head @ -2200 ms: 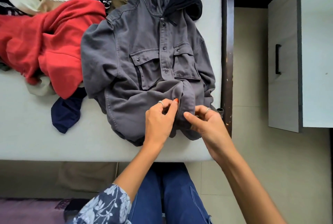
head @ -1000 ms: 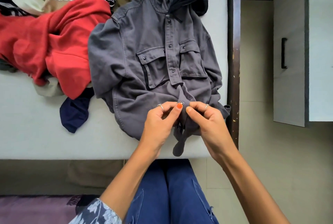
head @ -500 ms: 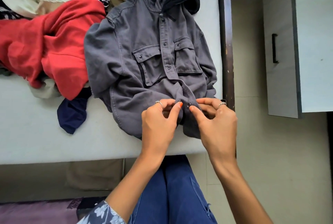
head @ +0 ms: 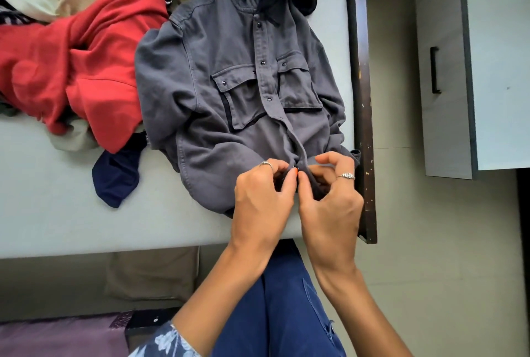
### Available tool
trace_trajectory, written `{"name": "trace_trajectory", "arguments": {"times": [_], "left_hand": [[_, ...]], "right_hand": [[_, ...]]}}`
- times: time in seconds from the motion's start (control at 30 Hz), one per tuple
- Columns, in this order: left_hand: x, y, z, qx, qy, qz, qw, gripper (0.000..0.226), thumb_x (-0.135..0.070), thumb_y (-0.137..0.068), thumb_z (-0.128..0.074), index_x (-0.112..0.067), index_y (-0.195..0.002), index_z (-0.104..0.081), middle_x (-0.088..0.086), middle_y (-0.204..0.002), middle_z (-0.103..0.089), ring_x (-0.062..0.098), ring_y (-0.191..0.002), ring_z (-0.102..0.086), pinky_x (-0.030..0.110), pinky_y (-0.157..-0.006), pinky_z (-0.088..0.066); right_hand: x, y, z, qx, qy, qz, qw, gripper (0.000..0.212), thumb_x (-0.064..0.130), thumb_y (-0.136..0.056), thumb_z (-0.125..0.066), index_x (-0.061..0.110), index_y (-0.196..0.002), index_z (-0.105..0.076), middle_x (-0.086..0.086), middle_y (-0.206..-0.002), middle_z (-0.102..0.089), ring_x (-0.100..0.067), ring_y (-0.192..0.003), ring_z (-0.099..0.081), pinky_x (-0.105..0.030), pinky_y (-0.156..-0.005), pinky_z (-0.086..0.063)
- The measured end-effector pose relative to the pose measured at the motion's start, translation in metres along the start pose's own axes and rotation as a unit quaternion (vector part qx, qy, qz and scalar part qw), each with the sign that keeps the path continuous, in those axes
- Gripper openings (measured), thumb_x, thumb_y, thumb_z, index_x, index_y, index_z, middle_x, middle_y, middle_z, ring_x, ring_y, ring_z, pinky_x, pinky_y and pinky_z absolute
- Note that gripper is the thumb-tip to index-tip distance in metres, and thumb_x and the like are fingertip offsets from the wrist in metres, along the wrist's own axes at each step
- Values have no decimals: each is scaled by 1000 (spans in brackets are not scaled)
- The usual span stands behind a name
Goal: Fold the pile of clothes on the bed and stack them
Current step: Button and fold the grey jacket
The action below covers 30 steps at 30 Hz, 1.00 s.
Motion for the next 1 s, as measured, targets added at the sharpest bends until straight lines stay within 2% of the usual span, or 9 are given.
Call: {"name": "trace_trajectory", "arguments": {"times": [0.17,0.27,0.47,0.57,0.7,0.77,0.9,1.0], "left_hand": [[2,3,-1,23,15,15,1000,14,-16,-89,-62,-7,-96,-71,5,-81,-73,18,-71,-68,37,-69,-57],[0,5,0,16,20,11,1000,14,-14,-90,-61,-7,-97,-71,5,-82,-73,17,-73,-69,35,-71,-56],[-2,4,3,-9,-12,-20,1000,12,-7,-89,-60,-5,-93,-71,7,-77,-72,19,-69,-67,28,-68,-50],[-3,0,0,-7,-47,-45,998,11,-4,-87,-59,-4,-84,-69,9,-74,-71,26,-68,-65,35,-66,-47],[-3,-7,-1,-10,-59,-38,998,12,-4,-86,-58,-4,-80,-68,11,-72,-69,30,-68,-64,39,-66,-45],[-4,-13,-2,11,-49,-23,998,11,-7,-87,-59,-6,-82,-68,8,-70,-69,25,-65,-64,37,-66,-48],[-1,-36,-8,99,-45,22,994,7,-15,-86,-62,-14,-84,-68,-3,-71,-67,14,-70,-63,24,-71,-48],[6,-58,-10,135,32,83,987,6,-14,-85,-66,-12,-82,-70,3,-69,-70,12,-60,-61,24,-66,-50]], "right_hand": [[-8,2,0,14,-94,-92,991,27,2,-83,-69,15,-97,-49,7,-79,-65,-3,-69,-63,-12,-64,-47],[-11,2,-2,17,-161,-129,978,30,-2,-81,-69,18,-89,-48,5,-77,-63,0,-64,-60,-11,-62,-46],[-10,-2,-6,42,-139,-97,985,29,1,-81,-70,20,-83,-48,7,-73,-63,-3,-62,-61,-14,-61,-48],[-10,-4,-8,47,-103,-73,991,29,3,-81,-69,22,-83,-48,5,-77,-65,-7,-70,-64,-17,-66,-50],[-7,-10,-12,50,-83,-50,994,31,4,-82,-68,26,-81,-46,8,-75,-61,-7,-68,-61,-15,-65,-48],[-7,-14,-13,52,-85,-52,994,30,4,-82,-66,26,-83,-46,10,-77,-59,-6,-70,-59,-17,-67,-48],[-14,-27,-17,89,-92,-82,988,25,10,-85,-66,22,-95,-48,10,-85,-57,-9,-80,-58,-31,-78,-50],[-23,-32,-19,140,-106,-96,980,38,15,-85,-69,35,-101,-41,6,-87,-60,-6,-74,-57,-33,-75,-50]]}}
Point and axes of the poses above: each hand's wrist, its own y-axis away from the middle knuckle, its own z-axis out of the back of the hand, x = y × z, the point moved 6 cm from there along -y, towards the middle knuckle
